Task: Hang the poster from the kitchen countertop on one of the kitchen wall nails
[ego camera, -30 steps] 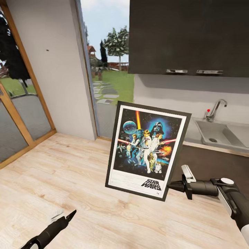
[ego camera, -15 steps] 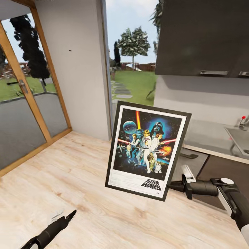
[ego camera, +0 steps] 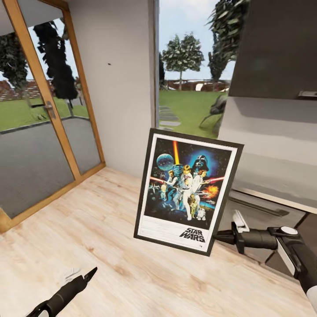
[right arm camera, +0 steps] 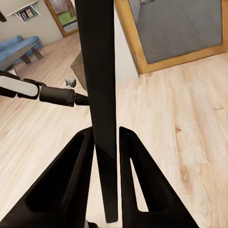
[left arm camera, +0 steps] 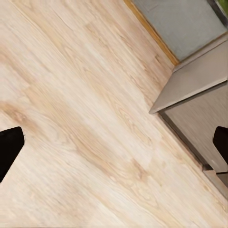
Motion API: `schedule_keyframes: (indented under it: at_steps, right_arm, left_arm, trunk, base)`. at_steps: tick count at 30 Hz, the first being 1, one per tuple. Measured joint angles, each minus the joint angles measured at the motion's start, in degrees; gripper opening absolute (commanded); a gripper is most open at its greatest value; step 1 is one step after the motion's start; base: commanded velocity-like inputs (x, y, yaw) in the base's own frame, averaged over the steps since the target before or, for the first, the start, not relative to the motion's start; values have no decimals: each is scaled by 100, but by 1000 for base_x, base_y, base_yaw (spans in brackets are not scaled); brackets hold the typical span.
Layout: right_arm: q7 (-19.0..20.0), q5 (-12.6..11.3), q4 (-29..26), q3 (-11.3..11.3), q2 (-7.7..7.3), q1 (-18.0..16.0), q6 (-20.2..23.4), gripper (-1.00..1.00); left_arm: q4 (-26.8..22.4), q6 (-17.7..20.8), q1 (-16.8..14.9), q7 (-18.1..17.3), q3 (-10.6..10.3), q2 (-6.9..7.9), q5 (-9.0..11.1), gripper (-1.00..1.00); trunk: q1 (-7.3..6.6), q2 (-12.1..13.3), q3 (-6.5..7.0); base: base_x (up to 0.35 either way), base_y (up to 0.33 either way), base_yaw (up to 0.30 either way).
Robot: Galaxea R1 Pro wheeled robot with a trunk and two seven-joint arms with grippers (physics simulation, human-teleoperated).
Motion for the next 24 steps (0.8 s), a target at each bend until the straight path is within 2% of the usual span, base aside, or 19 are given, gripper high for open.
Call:
schedule_keyframes:
  at_steps: [10, 24]
  right_arm:
    - [0, -8, 0, -9, 34, 0, 0, -100]
    - [0, -7, -1, -9, 36, 0, 0, -100]
  left_arm:
    - [-3, 0, 0, 0, 1, 0, 0, 100]
    - [-4, 0, 0, -1, 10, 1, 0, 100]
  trunk:
    - [0, 0, 17]
    - [0, 0, 142]
  base:
    - [207, 303, 2]
    - [207, 306, 0]
